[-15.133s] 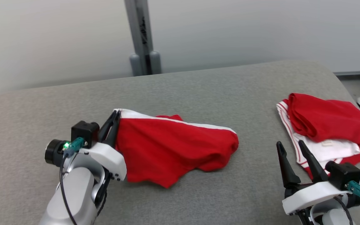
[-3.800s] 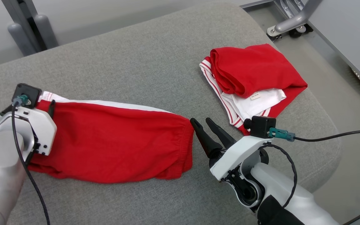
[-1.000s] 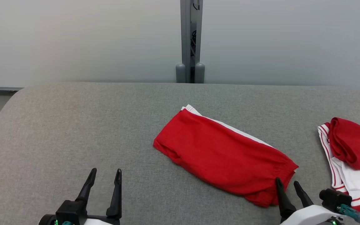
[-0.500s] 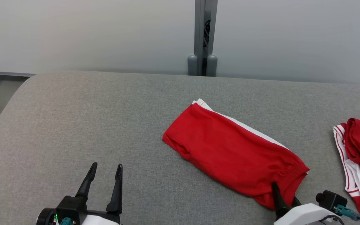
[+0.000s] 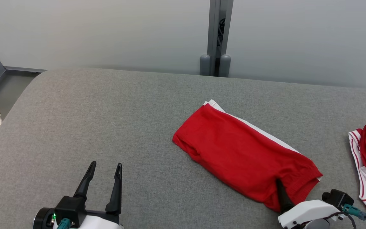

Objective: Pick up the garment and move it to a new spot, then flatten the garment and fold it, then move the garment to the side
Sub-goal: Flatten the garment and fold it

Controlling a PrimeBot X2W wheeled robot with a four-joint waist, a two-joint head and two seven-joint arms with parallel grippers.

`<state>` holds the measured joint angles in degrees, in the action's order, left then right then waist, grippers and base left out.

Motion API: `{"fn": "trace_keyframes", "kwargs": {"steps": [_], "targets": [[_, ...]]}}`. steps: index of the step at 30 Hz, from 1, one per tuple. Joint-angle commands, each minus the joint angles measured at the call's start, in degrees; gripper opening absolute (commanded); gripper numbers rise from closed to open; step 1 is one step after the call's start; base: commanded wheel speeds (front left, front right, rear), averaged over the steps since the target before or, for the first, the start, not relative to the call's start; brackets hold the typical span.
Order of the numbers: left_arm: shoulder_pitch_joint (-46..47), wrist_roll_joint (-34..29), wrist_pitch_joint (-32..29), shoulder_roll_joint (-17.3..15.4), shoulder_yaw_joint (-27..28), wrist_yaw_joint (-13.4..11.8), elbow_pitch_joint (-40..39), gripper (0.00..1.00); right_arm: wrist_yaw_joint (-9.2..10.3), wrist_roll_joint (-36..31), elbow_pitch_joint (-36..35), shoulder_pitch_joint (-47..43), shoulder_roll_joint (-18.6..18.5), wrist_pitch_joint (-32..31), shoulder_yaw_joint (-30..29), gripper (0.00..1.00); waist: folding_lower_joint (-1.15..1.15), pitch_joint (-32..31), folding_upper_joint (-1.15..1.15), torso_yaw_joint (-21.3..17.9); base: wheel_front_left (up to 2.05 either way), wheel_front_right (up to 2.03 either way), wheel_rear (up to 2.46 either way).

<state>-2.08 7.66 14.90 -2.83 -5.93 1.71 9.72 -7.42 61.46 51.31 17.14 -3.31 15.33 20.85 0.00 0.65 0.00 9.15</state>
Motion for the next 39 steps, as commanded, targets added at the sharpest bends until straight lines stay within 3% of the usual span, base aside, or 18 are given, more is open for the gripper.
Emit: {"fn": "trace_keyframes", "kwargs": {"steps": [1,13,20,27,39], "targets": [[0.4,-0.2,0.2,-0.2,0.3,0.1,-0.2,1.0,-0.13,0.4,0.8,-0.2,0.7,-0.3,0.4,0.0,0.0,-0.1,0.0,-0.1,0.0,0.0,0.0],[-0.5,0.8,0.2,-0.2,-0.6,-0.6,0.2,1.0,-0.13,-1.0,-1.5,-1.2,-1.6,-0.1,-0.7,0.0,0.0,-2.1,0.0,-2.2,0.0,0.0,0.0],[-0.6,1.7,0.2,-0.2,-1.5,-1.3,0.5,1.0,-0.13,-2.0,-0.5,0.3,-4.4,-0.1,1.6,0.0,0.0,-2.7,0.0,-2.8,0.0,0.0,0.0],[0.3,1.9,0.2,-0.2,-2.2,-1.1,0.8,1.0,-0.12,-3.2,2.3,5.3,-10.4,-3.4,7.3,0.0,0.0,-1.8,0.0,-1.4,0.0,0.0,0.0],[2.9,1.7,0.2,-0.2,-2.6,-0.5,1.0,1.0,-0.1,-6.0,11.1,19.4,-21.6,-9.0,14.4,0.0,0.0,4.2,0.0,5.6,0.0,0.0,0.0]]}}
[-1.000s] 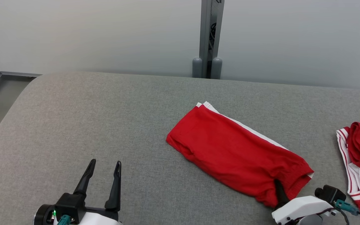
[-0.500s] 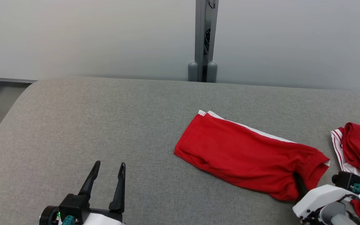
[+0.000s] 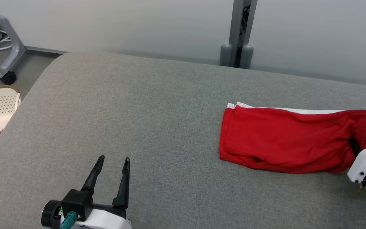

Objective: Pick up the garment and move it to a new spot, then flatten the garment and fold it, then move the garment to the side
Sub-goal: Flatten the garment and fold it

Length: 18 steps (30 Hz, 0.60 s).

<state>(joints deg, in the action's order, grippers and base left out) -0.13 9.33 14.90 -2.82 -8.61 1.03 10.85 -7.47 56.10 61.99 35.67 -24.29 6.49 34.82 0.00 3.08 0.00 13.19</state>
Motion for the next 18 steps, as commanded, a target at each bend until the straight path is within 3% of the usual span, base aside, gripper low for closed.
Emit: {"fn": "trace_keyframes", "kwargs": {"steps": [1,5,10,18], "targets": [[1.3,0.2,0.2,-0.2,0.0,0.2,-0.3,1.0,-0.05,-1.3,1.5,2.2,-1.4,-0.3,1.0,0.0,0.0,2.4,0.0,2.1,0.0,0.0,0.0],[2.6,0.7,0.2,-0.2,-0.3,0.3,-0.4,1.0,-0.03,-3.3,5.3,6.7,-3.0,-0.7,2.8,0.0,0.0,4.3,0.0,3.7,0.0,0.0,0.0],[3.4,1.2,0.2,-0.2,-0.8,-0.2,-0.5,1.0,-0.04,-5.1,7.9,9.8,-2.2,-1.3,5.3,0.0,0.0,5.0,0.0,4.6,0.0,0.0,0.0],[2.9,1.9,0.2,-0.2,-1.3,-1.1,0.1,1.0,-0.04,-5.1,4.5,9.9,0.6,-2.0,9.6,0.0,0.0,3.4,0.0,3.6,0.0,0.0,0.0]]}}
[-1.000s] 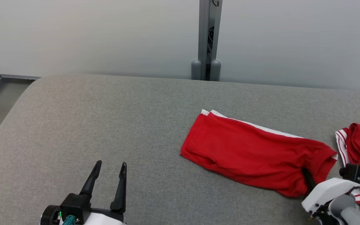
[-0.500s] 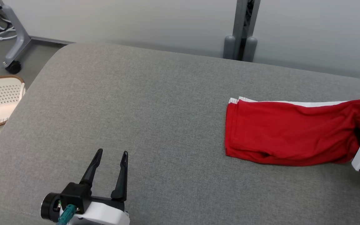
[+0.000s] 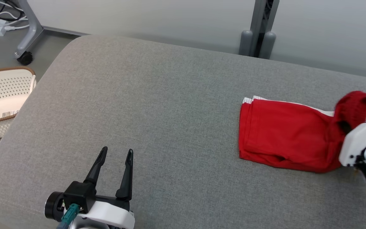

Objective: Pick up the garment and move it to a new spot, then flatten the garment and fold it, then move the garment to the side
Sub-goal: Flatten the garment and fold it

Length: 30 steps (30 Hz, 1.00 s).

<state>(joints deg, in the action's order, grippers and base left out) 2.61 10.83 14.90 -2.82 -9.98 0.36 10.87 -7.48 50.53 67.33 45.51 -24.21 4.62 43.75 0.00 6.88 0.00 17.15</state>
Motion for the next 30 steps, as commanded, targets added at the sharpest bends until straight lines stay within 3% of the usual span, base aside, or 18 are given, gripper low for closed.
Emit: {"fn": "trace_keyframes", "kwargs": {"steps": [1,17,30], "targets": [[0.1,0.5,0.2,-0.2,-0.1,-0.4,0.1,1.0,-0.03,0.7,-1.6,-0.1,0.7,-0.3,1.1,0.0,0.0,-0.6,0.0,-0.5,0.0,0.0,0.0],[-0.1,1.1,0.2,-0.2,-1.4,-0.8,0.3,1.0,-0.03,11.9,-9.8,1.2,6.4,-4.3,3.8,0.0,0.0,-0.5,0.0,0.7,0.0,0.0,0.0],[0.6,1.7,0.2,-0.2,-1.9,-1.0,0.3,1.0,-0.03,16.2,-5.8,0.7,9.2,-5.7,6.6,0.0,0.0,0.9,0.0,4.3,0.0,0.0,0.0]]}}
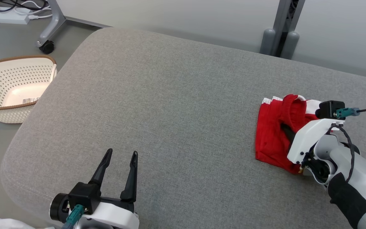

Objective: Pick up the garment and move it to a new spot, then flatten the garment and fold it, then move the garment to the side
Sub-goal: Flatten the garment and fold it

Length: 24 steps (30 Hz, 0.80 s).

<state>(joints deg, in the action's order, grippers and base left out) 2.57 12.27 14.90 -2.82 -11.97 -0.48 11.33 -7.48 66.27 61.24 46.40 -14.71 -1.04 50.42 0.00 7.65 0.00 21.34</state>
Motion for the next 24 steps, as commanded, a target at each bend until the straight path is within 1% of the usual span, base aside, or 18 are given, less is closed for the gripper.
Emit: {"fn": "trace_keyframes", "kwargs": {"steps": [1,3,4,5,6,9,16,24], "targets": [[0.7,0.3,0.2,-0.2,0.0,-0.2,-0.2,1.0,-0.03,0.6,0.6,-0.1,-0.2,0.1,0.2,0.0,0.0,0.2,0.0,0.3,0.0,0.0,0.0],[0.9,0.4,0.2,-0.2,-0.3,-0.4,-0.3,1.0,-0.03,0.9,1.5,0.2,0.2,0.4,0.4,0.0,0.0,0.5,0.0,0.5,0.0,0.0,0.0],[0.9,0.5,0.2,-0.2,-0.4,-0.4,-0.3,1.0,-0.03,0.8,2.1,0.4,0.2,0.8,0.5,0.27,0.0,0.6,0.0,0.6,0.0,0.0,0.0],[1.0,0.6,0.2,-0.2,-0.4,-0.5,-0.3,1.0,-0.03,0.7,2.5,0.7,0.3,1.2,0.7,0.69,0.0,0.7,0.0,0.6,0.0,0.0,0.0],[1.1,0.7,0.2,-0.2,-0.5,-0.5,-0.3,1.0,-0.03,0.9,3.0,0.8,0.5,1.4,0.8,1.0,0.0,0.7,0.0,0.7,0.0,0.0,0.0],[1.1,0.8,0.2,-0.2,-0.5,-0.7,-0.1,1.0,-0.03,1.2,3.3,1.2,1.3,1.8,1.3,1.0,0.0,0.6,0.0,0.7,0.0,0.0,0.0],[0.3,0.5,0.2,-0.2,-0.3,-0.5,0.4,1.0,-0.03,1.9,1.7,0.9,2.7,2.9,2.8,1.0,0.0,-1.2,0.0,-0.1,0.0,0.0,0.0],[-1.3,-0.5,0.2,-0.2,0.5,-0.1,0.6,1.0,-0.03,2.4,-1.3,1.0,5.0,4.2,5.2,1.0,0.0,-5.4,0.0,-2.9,0.0,0.0,0.0]]}}
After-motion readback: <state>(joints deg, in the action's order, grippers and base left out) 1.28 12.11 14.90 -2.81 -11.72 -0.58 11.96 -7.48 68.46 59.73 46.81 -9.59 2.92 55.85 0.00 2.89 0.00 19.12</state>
